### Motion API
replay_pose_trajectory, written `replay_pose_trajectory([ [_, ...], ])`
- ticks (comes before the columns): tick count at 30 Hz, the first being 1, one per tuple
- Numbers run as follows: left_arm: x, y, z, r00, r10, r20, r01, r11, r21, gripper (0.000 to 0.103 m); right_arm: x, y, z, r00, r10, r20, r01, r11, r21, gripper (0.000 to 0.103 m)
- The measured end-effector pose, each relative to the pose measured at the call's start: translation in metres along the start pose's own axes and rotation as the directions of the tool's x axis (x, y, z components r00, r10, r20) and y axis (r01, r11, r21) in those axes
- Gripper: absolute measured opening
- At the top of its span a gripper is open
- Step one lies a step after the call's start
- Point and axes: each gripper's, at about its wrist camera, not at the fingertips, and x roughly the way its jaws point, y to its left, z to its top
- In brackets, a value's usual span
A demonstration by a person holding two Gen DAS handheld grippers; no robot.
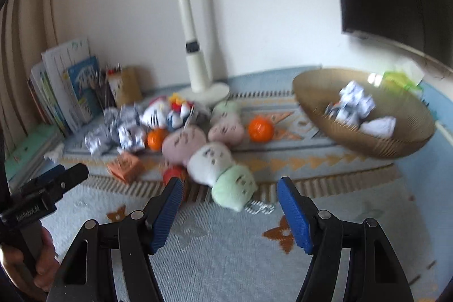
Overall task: Organize objects
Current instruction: 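Grasp the pink book with the left gripper while the right gripper grasps the stacked plush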
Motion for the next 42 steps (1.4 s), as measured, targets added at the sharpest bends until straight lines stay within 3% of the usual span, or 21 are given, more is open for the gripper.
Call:
replay_pose_trajectory([
  [6, 0.011, -0.004, 0.000, 0.998, 0.007, -0.063, -0.006, 1.000, 0.008, 0.102, 0.010, -0.005, 0.000, 0.999, 0.011, -0.038, -0.010, 1.000, 0.020, 0.068],
  [10, 0.022, -0.004, -0.001, 0.990, 0.070, -0.120, -0.070, 0.998, 0.003, 0.102, 0.009, -0.008, 0.000, 0.999, 0.000, -0.045, 0.001, 1.000, 0.025, 0.068],
  [14, 0.050, -0.014, 0.004, 0.966, 0.136, -0.221, -0.124, 0.990, 0.071, 0.102, 0.027, -0.013, 0.007, 0.991, 0.031, -0.128, -0.026, 0.999, 0.039, 0.068],
  [19, 0.075, -0.028, 0.009, 0.934, 0.243, -0.262, -0.200, 0.963, 0.182, 0.100, 0.044, -0.016, 0.019, 0.982, 0.017, -0.190, -0.018, 1.000, -0.006, 0.068],
  [24, 0.053, 0.015, 0.007, 0.914, 0.314, -0.259, -0.307, 0.949, 0.068, 0.094, 0.050, -0.017, 0.014, 0.978, 0.042, -0.203, -0.045, 0.999, -0.010, 0.068],
  [27, 0.029, 0.051, 0.004, 0.895, 0.369, -0.249, -0.388, 0.921, -0.032, 0.091, 0.048, -0.016, 0.010, 0.979, 0.045, -0.198, -0.048, 0.999, -0.014, 0.068],
  [29, 0.018, 0.063, 0.006, 0.910, 0.343, -0.235, -0.371, 0.924, -0.090, 0.089, 0.046, -0.016, 0.012, 0.982, 0.054, -0.180, -0.058, 0.998, -0.016, 0.068],
  [31, 0.019, 0.058, 0.011, 0.946, 0.229, -0.231, -0.259, 0.960, -0.109, 0.089, 0.048, -0.015, 0.013, 0.979, 0.064, -0.192, -0.070, 0.997, -0.025, 0.068],
  [32, 0.024, 0.051, 0.013, 0.954, 0.175, -0.245, -0.206, 0.973, -0.106, 0.089, 0.050, -0.014, 0.014, 0.977, 0.064, -0.201, -0.073, 0.997, -0.037, 0.068],
  [34, 0.040, 0.032, 0.016, 0.950, 0.146, -0.277, -0.173, 0.982, -0.076, 0.089, 0.053, -0.011, 0.018, 0.976, 0.052, -0.210, -0.073, 0.993, -0.092, 0.068],
  [37, 0.061, 0.009, 0.018, 0.938, 0.186, -0.292, -0.202, 0.979, -0.025, 0.089, 0.054, -0.011, 0.025, 0.973, 0.071, -0.220, -0.108, 0.981, -0.162, 0.068],
  [40, 0.077, 0.003, 0.017, 0.924, 0.210, -0.321, -0.224, 0.975, -0.005, 0.080, 0.063, -0.012, 0.028, 0.956, 0.127, -0.265, -0.179, 0.967, -0.183, 0.068],
  [42, 0.077, 0.000, 0.015, 0.922, 0.230, -0.310, -0.240, 0.971, 0.007, 0.079, 0.073, -0.010, 0.028, 0.941, 0.169, -0.292, -0.225, 0.960, -0.169, 0.068],
])
